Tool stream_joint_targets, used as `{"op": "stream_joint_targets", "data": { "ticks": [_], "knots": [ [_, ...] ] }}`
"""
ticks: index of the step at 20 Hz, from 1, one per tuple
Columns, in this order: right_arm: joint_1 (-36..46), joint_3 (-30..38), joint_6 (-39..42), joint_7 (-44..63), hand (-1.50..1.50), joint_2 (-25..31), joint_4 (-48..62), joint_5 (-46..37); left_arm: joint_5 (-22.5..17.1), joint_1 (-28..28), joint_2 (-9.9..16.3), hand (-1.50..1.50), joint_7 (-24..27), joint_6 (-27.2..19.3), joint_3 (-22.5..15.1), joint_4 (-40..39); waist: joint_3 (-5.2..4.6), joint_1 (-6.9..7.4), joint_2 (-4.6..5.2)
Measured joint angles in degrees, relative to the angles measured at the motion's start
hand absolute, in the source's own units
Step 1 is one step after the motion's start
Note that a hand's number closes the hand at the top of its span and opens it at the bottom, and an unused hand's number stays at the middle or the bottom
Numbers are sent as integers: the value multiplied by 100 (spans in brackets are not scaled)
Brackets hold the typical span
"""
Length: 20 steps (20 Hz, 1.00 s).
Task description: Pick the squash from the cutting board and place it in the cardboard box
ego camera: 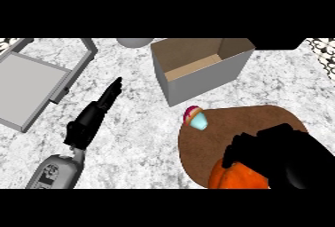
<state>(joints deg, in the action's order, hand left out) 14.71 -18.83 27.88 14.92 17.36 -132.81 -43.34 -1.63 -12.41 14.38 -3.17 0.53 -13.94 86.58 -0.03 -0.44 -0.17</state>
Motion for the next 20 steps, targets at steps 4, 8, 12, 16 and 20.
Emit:
{"op": "stream_joint_targets", "data": {
  "ticks": [4,8,12,16,20],
  "knots": [
    [384,541,337,387,150,-347,31,235,63,-99,-65,0,-50,55,45,-87,0,14,6],
    [995,1164,595,672,150,-488,236,640,92,-16,-100,0,-58,135,122,2,1,42,9],
    [1738,1451,737,1142,150,-637,584,829,156,13,-143,0,-131,223,166,93,0,61,9],
    [2445,1769,627,1105,150,-650,1403,911,228,-36,-229,0,-251,254,189,144,1,81,17],
    [2769,1842,397,986,150,-719,2000,853,244,-35,-248,0,-203,361,317,66,1,79,19]
  ]
}}
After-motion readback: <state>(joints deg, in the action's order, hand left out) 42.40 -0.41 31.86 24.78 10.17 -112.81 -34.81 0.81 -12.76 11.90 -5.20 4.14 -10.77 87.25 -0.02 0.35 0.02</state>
